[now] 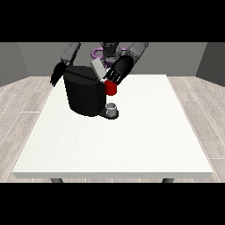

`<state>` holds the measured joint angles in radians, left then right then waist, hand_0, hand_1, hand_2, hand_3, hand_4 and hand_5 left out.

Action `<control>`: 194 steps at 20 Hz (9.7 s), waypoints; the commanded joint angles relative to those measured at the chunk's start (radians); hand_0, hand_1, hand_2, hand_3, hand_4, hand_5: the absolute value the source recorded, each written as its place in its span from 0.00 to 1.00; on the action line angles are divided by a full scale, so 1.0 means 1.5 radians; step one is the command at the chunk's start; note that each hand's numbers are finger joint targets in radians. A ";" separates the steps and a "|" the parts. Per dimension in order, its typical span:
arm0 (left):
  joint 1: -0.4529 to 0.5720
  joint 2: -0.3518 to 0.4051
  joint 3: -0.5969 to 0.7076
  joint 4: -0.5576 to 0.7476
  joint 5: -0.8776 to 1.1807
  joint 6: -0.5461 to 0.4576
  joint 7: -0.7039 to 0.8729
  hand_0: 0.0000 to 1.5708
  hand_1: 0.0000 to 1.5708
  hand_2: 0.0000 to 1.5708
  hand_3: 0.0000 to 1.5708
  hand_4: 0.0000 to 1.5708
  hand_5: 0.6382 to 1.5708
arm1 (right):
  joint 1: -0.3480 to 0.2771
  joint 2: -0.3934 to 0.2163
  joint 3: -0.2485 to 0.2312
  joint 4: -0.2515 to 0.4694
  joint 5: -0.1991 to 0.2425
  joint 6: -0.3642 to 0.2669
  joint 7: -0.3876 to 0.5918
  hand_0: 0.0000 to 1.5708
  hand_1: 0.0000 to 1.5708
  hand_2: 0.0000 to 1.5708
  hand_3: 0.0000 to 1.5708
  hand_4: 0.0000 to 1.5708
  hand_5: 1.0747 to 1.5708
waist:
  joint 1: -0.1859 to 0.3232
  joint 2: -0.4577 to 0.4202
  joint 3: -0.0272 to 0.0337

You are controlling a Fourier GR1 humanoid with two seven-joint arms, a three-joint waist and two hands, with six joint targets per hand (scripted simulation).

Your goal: Insert the coffee pod into the coffee machine and close the lid

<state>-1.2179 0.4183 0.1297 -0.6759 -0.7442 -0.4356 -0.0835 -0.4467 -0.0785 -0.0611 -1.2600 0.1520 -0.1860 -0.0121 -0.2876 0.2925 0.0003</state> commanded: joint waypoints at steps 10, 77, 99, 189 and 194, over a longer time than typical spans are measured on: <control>-0.036 0.017 0.012 0.020 -0.009 0.024 -0.007 0.77 0.77 0.79 0.76 0.23 1.00 | -0.013 -0.014 -0.007 0.000 -0.008 0.017 0.008 0.00 0.00 0.00 0.00 0.00 1.00 | -0.018 0.021 0.0000; 0.103 -0.045 -0.053 0.013 -0.109 0.132 -0.111 0.00 0.00 0.05 0.00 0.00 1.00 | 0.099 -0.008 -0.025 0.062 0.003 -0.004 -0.023 0.00 0.00 0.00 0.00 0.00 1.00 | 0.089 -0.119 0.0001; 0.467 -0.278 0.140 0.015 0.232 0.086 -0.150 0.00 0.00 0.00 0.00 0.27 1.00 | 0.170 -0.022 -0.006 -0.005 -0.045 0.092 -0.011 0.00 0.00 0.00 0.00 0.12 1.00 | 0.293 -0.424 0.0001; 0.486 -0.253 -0.072 -0.476 0.427 0.076 -0.017 0.00 0.00 0.00 0.00 0.22 1.00 | -0.425 -0.165 -0.045 0.052 0.030 0.117 0.243 0.00 0.00 0.00 0.00 0.00 1.00 | 0.569 0.007 0.0005; 0.471 -0.254 -0.093 -0.480 0.424 0.056 -0.026 0.00 0.00 0.00 0.00 0.18 1.00 | -0.420 -0.174 -0.075 0.021 0.023 0.103 0.284 0.00 0.00 0.00 0.00 0.00 1.00 | 0.618 0.043 0.0012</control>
<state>-0.4927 0.0448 0.0129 -1.3965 -0.1121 -0.3270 -0.1195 -0.9979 -0.4368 -0.2203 -1.1798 0.2254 -0.0312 0.5230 0.5345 0.3185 0.0375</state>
